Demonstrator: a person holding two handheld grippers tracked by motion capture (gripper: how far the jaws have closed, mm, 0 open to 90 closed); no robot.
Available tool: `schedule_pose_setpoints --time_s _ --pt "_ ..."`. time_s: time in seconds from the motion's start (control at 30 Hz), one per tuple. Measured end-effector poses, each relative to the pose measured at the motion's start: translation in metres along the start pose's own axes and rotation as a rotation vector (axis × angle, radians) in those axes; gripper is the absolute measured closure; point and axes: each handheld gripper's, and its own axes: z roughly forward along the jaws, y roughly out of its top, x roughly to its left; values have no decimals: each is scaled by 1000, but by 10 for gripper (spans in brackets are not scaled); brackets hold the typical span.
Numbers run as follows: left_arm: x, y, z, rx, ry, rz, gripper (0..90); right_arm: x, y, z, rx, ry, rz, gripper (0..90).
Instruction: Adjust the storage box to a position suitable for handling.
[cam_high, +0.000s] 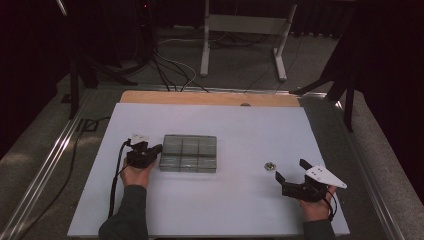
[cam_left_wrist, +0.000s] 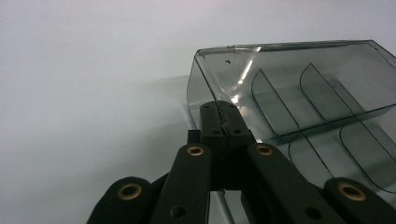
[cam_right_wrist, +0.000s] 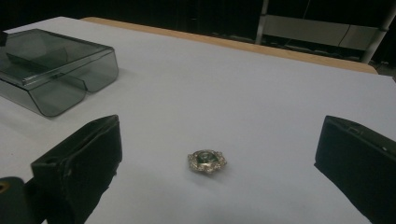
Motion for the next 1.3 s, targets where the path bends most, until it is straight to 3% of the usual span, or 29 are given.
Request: schedule_pose_setpoints --time_s 0.47,0.9,1.2,1.3 --pt "-41 -4 12 23 -59 42 900 0 0 -1 -1 -1 0 7" --pt "-52 -2 17 28 -90 39 900 0 -1 0 2 -1 -2 7" --pt "-56 -1 16 11 -108 72 900 1 -1 0 2 -1 -2 7" --pt "-55 0 14 -8 -93 84 780 0 -1 -1 2 -3 2 7"
